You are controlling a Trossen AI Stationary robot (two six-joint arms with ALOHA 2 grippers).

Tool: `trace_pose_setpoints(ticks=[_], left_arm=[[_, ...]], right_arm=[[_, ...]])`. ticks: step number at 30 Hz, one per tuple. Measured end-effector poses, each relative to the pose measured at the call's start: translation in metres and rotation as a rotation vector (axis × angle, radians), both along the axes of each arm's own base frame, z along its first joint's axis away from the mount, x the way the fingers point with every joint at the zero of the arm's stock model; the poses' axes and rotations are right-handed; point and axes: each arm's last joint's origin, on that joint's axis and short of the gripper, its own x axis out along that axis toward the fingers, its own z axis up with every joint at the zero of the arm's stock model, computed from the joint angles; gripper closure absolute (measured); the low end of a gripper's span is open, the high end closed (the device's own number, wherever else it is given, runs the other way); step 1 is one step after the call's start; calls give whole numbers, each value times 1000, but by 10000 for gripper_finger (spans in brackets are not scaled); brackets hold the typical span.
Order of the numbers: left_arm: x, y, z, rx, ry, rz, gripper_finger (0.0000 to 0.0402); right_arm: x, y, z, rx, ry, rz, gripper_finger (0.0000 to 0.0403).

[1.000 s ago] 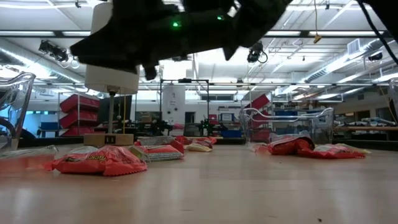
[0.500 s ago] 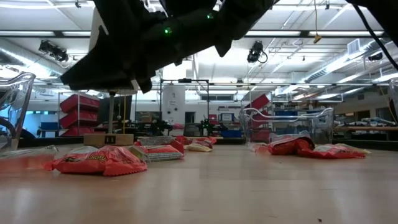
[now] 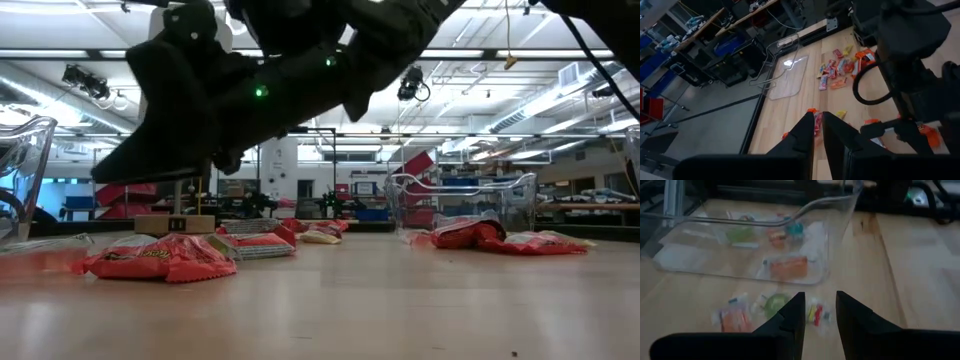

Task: Sort candy
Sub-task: Put the green gummy into the bottom left transparent bin

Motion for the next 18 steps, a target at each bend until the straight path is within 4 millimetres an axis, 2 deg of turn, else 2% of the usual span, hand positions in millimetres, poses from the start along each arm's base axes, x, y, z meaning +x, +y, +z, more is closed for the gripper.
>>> trace_pose_setpoints(ticks=[6,18], left_arm=[[0,0,0,0,3,1,360],[0,0,0,-2,1,2,360]], right_arm=[[1,4,-14,-15,6,18,287],[0,3,-23,-53,34,26,257]])
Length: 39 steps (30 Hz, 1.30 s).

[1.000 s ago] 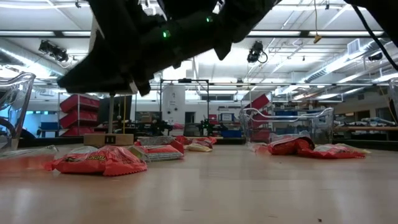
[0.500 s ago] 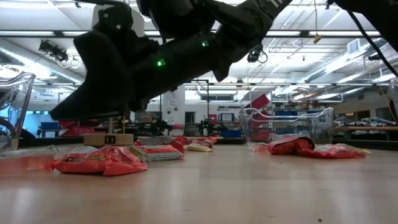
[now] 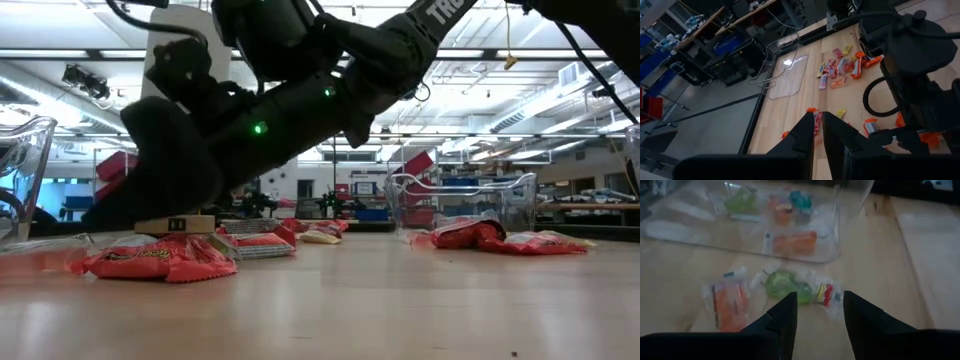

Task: Sort candy
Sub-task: Put the green gummy into the bottom left transparent bin

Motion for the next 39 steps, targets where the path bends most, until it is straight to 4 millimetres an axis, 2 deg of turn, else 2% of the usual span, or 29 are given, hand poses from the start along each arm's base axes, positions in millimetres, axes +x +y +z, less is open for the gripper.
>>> trace_pose_setpoints(ticks=[11,23,32,39], left_arm=[[0,0,0,-16,-6,6,360],[0,0,0,-15,-6,6,360],[0,0,0,-16,-6,6,360],[0,0,0,-16,-6,6,360]], right_arm=[[2,-8,-16,-26,18,-15,257],[4,-11,-15,-9,-10,20,261],[4,-12,-16,-14,-10,26,299],[4,-13,-16,-17,-6,28,352]])
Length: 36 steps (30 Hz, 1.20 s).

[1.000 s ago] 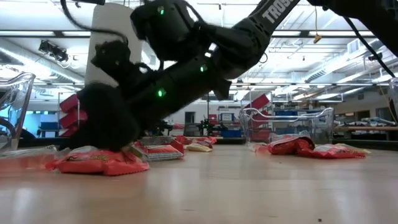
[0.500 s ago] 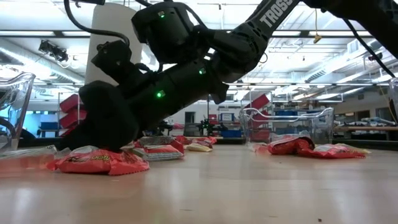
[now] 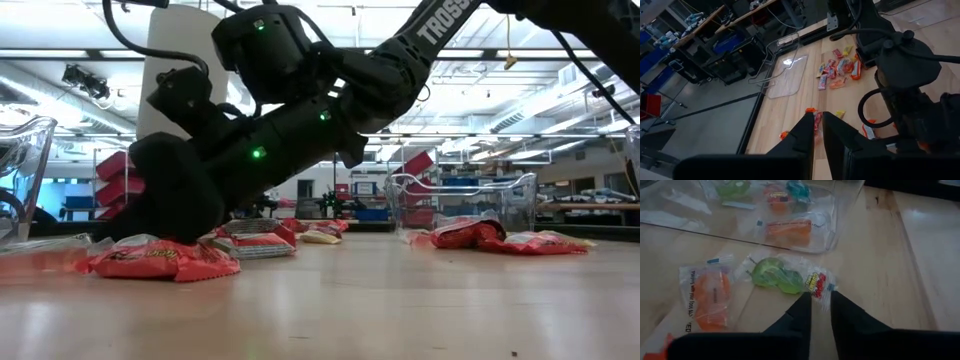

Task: Sort candy
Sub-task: Put the green gummy into the bottom left transparent bin

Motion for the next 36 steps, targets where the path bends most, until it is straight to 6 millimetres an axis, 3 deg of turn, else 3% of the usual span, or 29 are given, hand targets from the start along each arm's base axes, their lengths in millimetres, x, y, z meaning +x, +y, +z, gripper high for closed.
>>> trace_pose_setpoints(ticks=[5,15,22,27,33,36], left_arm=[[0,0,0,0,0,0,360],[0,0,0,-2,-1,1,360],[0,0,0,-5,-1,2,360],[0,0,0,-5,0,2,360],[0,0,0,-10,-7,2,360],[0,0,0,-10,-7,3,360]], right_arm=[[-1,-1,-4,-9,15,14,398],[-1,0,5,-79,-2,5,403],[-9,0,28,-199,68,-71,403],[-6,3,37,-106,9,-38,403],[0,8,24,-33,-94,-46,403],[2,8,28,-25,-119,-52,403]])
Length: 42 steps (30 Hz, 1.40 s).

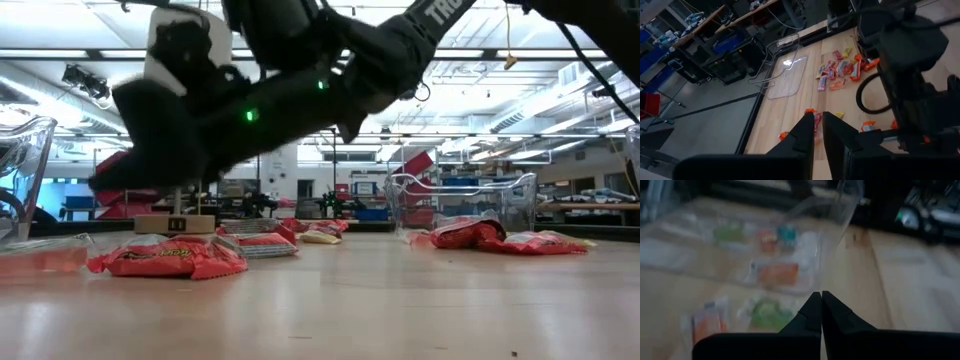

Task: Sort candy
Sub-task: Put the green gummy into the bottom left transparent bin

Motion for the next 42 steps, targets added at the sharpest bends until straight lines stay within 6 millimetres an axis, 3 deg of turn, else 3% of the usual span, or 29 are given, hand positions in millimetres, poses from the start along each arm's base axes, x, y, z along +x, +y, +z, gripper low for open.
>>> trace_pose_setpoints(ticks=[7,11,17,21,25,32,37,42], left_arm=[[0,0,0,-19,-6,7,360],[2,-5,-2,-164,16,-66,360],[15,-26,-18,-474,206,-241,360],[29,-38,-39,-488,353,-229,371],[48,-48,-57,-455,414,-187,393],[75,-52,-77,-473,496,-96,399],[99,-53,-76,-505,548,-66,400],[111,-51,-90,-537,728,-57,401]], right_arm=[[0,-1,-1,22,18,11,403],[-6,-2,-2,-6,122,9,403],[-36,7,47,-166,312,-28,403],[-71,2,81,-239,398,-92,403],[-113,-11,107,-189,385,-166,403],[-164,-26,112,-13,182,-237,403],[-176,-28,103,32,97,-241,403],[-178,-29,100,37,84,-241,403]])
